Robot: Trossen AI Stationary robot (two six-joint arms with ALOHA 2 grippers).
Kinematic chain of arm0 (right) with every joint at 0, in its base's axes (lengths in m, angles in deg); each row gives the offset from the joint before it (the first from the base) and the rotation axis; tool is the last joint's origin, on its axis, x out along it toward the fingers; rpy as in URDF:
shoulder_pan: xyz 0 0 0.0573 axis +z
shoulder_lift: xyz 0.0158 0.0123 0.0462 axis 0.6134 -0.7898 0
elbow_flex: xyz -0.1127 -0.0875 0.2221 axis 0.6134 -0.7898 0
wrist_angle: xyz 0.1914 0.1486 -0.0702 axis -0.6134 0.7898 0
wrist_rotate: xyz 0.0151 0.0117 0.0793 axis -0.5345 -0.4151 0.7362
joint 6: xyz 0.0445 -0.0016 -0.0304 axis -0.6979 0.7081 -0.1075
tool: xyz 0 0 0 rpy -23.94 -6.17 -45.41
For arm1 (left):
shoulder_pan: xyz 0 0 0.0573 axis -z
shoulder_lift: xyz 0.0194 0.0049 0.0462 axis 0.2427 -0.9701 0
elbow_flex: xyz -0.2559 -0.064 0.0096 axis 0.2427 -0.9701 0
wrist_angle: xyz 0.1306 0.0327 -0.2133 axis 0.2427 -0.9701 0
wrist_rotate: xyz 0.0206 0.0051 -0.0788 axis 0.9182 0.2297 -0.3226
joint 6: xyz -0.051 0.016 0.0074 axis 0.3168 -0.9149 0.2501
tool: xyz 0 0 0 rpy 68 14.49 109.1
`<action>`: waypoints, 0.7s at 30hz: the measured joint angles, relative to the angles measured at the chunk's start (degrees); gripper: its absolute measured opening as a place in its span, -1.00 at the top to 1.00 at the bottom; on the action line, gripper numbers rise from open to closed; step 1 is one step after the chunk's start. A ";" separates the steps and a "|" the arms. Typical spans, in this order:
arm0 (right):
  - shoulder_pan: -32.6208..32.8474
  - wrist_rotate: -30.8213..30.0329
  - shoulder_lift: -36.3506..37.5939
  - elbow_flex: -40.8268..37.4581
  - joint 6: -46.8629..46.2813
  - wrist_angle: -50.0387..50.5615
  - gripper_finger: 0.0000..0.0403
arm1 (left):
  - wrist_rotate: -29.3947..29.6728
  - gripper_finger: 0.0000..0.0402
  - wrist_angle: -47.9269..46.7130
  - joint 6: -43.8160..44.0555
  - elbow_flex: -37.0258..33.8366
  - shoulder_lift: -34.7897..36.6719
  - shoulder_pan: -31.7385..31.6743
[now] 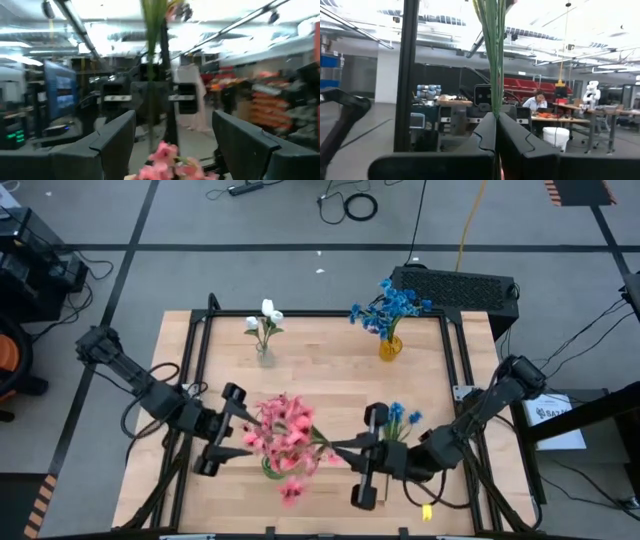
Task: Sort flowers into vase by color
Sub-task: Put the pink flowers into the green vase
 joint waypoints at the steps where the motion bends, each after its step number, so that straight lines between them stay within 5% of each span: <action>1: 0.00 -0.17 -0.96 1.16 0.74 0.06 1.00 | 1.11 -0.34 -0.78 -0.57 1.37 -1.06 -0.01; 10: -0.87 -0.74 -8.08 10.74 3.98 5.38 1.00 | 3.88 -0.34 -4.42 -6.14 14.99 -11.21 -0.07; 21: -0.63 -2.23 -8.60 11.81 4.16 7.16 1.00 | 4.09 -0.34 -7.35 -7.41 24.59 -20.22 -1.08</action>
